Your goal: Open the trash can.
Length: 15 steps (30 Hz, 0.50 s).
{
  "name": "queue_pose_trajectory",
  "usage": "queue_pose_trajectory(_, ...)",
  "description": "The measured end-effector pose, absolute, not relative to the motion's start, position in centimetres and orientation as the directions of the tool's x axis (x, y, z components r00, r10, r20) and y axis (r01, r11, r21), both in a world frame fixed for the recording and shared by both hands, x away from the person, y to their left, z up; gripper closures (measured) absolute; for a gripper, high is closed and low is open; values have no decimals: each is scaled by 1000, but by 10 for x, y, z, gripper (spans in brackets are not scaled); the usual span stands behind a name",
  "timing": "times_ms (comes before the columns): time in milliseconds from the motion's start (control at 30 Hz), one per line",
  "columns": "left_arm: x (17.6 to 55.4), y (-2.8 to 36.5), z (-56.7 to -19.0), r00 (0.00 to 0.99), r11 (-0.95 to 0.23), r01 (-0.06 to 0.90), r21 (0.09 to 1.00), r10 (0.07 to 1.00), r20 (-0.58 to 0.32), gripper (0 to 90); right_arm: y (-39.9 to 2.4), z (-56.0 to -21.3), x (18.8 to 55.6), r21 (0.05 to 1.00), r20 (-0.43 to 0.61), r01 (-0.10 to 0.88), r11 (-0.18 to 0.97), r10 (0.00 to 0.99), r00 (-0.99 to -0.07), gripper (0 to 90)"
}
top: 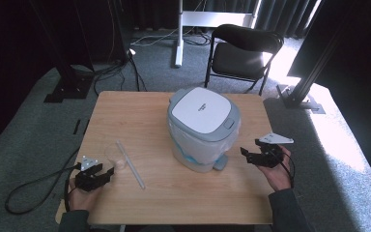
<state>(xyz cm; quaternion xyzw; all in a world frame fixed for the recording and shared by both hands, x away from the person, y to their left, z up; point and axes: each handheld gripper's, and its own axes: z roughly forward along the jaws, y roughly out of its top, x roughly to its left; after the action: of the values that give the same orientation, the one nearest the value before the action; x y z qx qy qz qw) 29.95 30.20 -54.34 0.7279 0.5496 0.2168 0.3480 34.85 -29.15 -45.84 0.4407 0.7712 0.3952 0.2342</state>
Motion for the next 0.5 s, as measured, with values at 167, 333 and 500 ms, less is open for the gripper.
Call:
queue_pose_trajectory(167,300,302,-543,302,-155,649,745,951,-65,445,-288,-450,348,821,-26,481,307,861,-507,258)
queue_pose_trajectory(333,300,302,-543,302,-155,649,745,951,-65,446,-285,-441,346,830,-26,467,304,858,-512,258)
queue_pose_trajectory(500,300,302,-543,302,-155,649,745,951,-65,445,-283,-432,344,840,-32,448,306,853,-521,259)
